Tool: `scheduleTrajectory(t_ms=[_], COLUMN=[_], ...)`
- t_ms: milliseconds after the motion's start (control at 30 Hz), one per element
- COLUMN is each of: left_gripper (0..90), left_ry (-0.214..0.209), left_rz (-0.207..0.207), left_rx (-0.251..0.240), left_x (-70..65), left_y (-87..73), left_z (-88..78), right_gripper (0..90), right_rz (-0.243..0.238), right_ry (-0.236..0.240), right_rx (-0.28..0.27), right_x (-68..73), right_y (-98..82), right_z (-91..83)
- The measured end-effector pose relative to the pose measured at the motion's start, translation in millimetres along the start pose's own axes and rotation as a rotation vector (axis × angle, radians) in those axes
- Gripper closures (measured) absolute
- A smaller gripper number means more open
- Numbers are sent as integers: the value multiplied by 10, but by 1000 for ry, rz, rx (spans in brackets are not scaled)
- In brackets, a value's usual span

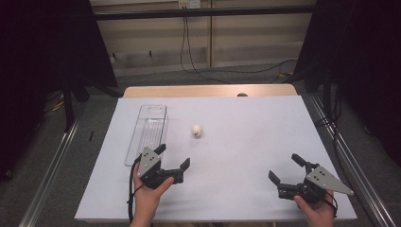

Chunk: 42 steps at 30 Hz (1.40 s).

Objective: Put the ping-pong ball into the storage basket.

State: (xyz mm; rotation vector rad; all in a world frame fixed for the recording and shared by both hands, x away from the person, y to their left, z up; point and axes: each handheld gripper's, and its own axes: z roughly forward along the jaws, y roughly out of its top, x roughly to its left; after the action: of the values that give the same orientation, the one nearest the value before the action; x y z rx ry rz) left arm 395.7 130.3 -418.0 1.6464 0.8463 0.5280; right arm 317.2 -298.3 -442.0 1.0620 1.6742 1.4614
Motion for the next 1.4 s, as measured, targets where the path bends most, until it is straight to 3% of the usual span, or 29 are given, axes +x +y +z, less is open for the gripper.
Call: scheduleTrajectory(t_ms=[733,1400], left_gripper=[19,23], left_ry=[7,30], left_rz=[19,6], left_rx=[20,26], left_x=[-75,-106], left_y=[14,34], left_z=[148,287], right_gripper=[0,0], right_rz=[-2,-3], right_ry=[4,11], right_rx=[-1,-3], right_x=[3,6], right_y=[3,4], right_z=[-1,2])
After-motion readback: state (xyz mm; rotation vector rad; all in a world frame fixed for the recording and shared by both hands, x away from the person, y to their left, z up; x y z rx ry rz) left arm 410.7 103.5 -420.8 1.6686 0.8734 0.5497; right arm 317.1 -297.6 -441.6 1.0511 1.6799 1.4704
